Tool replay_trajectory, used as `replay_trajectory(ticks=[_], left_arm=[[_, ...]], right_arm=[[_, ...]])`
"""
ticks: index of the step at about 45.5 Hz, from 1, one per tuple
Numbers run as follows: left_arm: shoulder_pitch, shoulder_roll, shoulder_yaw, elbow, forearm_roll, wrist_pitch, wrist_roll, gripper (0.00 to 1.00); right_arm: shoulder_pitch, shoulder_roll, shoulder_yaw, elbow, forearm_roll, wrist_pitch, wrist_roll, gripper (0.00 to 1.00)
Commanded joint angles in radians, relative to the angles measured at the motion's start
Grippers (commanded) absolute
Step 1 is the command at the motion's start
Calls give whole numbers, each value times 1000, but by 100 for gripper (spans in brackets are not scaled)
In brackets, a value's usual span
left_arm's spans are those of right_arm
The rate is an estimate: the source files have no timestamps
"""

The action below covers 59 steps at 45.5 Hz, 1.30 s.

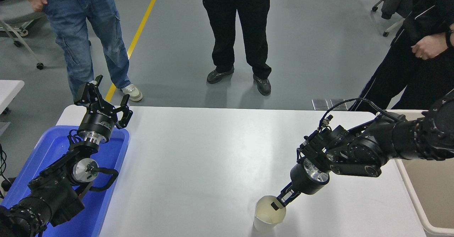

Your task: Dispose of the paper cup in the dustbin

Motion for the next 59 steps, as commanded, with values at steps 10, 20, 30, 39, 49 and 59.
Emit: replay_trajectory(ticks=[10, 20, 30, 39, 49, 59], left_arm=[[0, 0, 0, 0, 0, 0, 0, 100], [0, 0, 0, 0, 0, 0, 0, 100], [0, 0, 0, 0, 0, 0, 0, 100], [0, 0, 0, 0, 0, 0, 0, 100], [0, 0, 0, 1, 0, 0, 0, 100], [0, 0, 0, 0, 0, 0, 0, 100]], right_arm=[[10, -6, 2, -1, 2, 0, 18, 0], [65, -67, 63, 8, 23, 5, 36, 0], [143, -144, 100, 57, 74, 55, 48, 0], [226, -216, 155, 120, 123, 108, 48, 0], [292, -300, 249, 132, 160, 192, 47, 0], [343, -374, 343, 128, 161, 263, 47, 0]])
